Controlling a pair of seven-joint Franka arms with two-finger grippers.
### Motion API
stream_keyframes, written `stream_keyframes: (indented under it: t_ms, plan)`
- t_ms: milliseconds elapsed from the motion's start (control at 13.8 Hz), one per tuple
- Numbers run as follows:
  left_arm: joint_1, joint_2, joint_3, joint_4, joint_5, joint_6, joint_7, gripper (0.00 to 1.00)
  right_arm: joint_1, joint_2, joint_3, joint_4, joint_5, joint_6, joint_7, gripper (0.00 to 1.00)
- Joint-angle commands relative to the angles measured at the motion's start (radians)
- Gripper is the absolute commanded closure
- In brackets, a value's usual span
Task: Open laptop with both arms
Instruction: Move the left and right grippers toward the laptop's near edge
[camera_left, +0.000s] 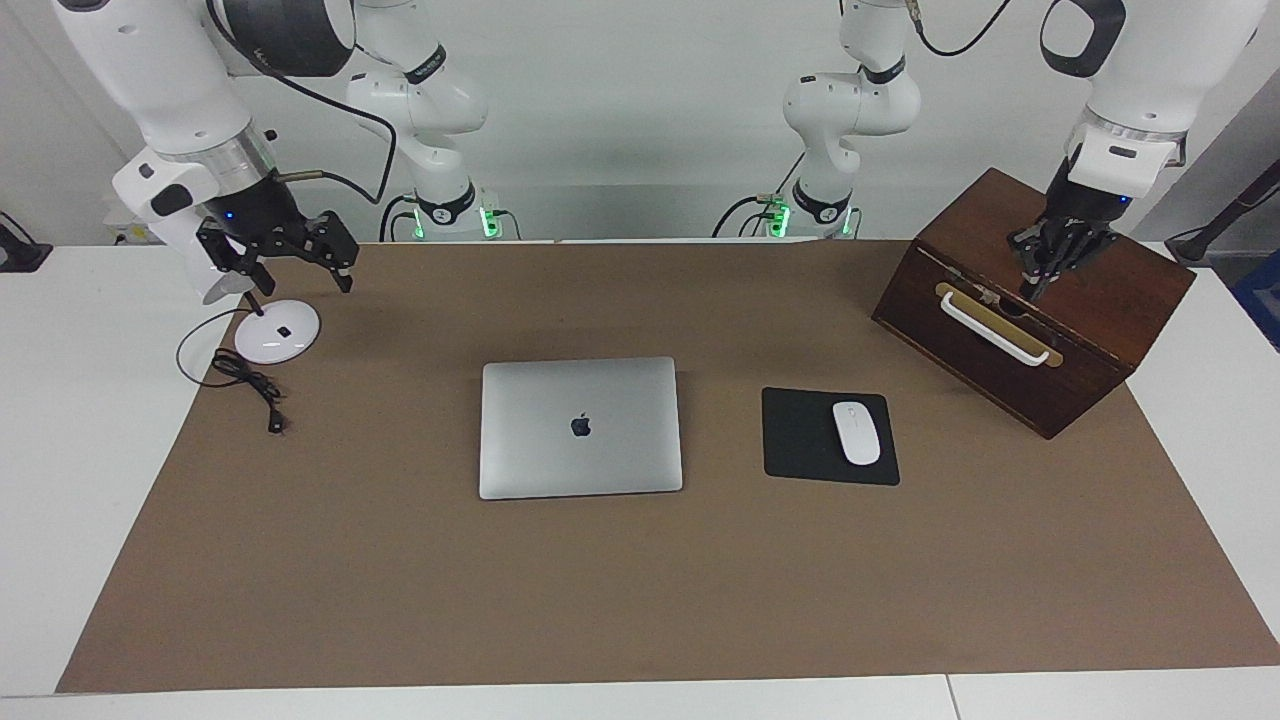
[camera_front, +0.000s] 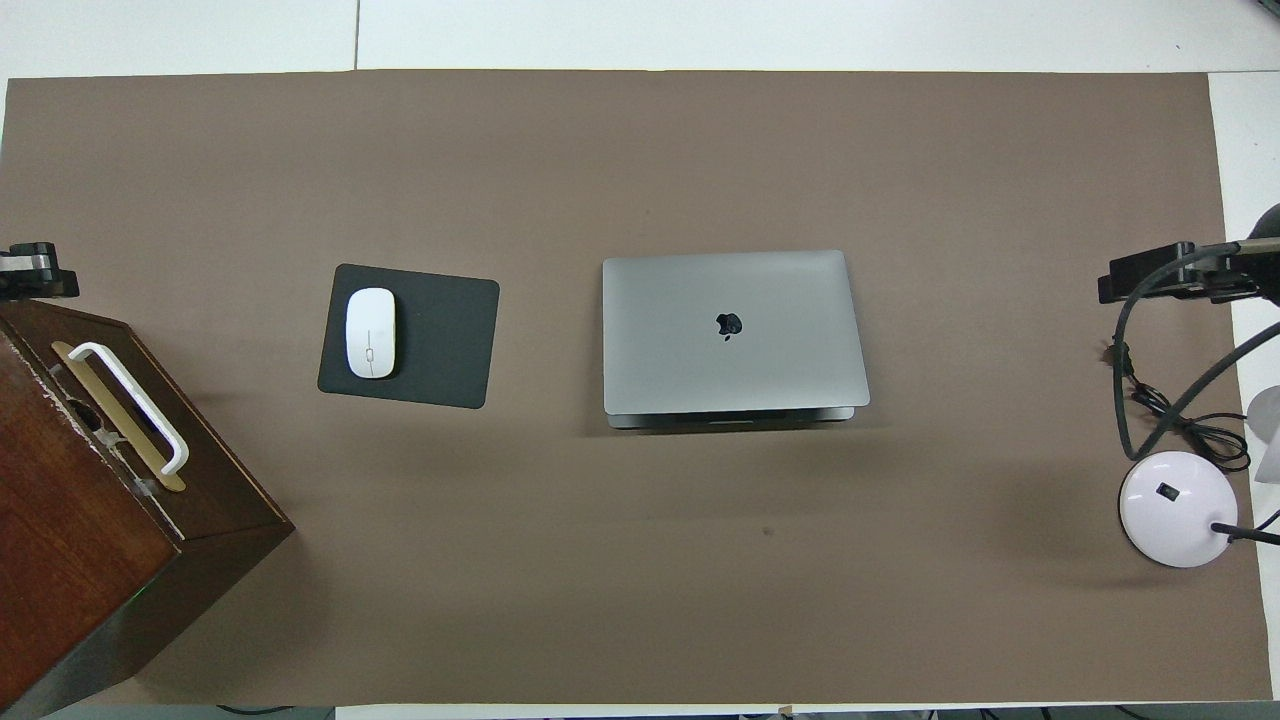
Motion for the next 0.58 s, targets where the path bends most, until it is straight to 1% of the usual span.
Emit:
stream_keyframes:
  t_ms: [0, 72, 217, 361, 506]
  plan:
    - [-0.003, -0.035, -0.002, -0.063, -0.010, 0.052, 0.092, 1.00, 0.011, -0.057, 0.003, -0.116, 0.014, 0.169, 0.017, 0.00]
    - [-0.005, -0.048, -0.004, -0.089, -0.010, 0.077, 0.127, 1.00, 0.011, -0.063, 0.027, -0.153, 0.015, 0.271, 0.010, 0.00]
    - [-0.009, -0.084, -0.010, -0.177, -0.011, 0.162, 0.149, 1.00, 0.011, -0.071, 0.065, -0.199, 0.015, 0.478, 0.010, 0.00]
    - [-0.055, -0.126, -0.008, -0.269, -0.025, 0.254, 0.158, 1.00, 0.012, -0.061, 0.107, -0.201, 0.023, 0.630, 0.025, 0.00]
    - [-0.096, -0.159, -0.008, -0.344, -0.036, 0.305, 0.160, 1.00, 0.020, -0.068, 0.138, -0.247, 0.087, 0.781, 0.057, 0.00]
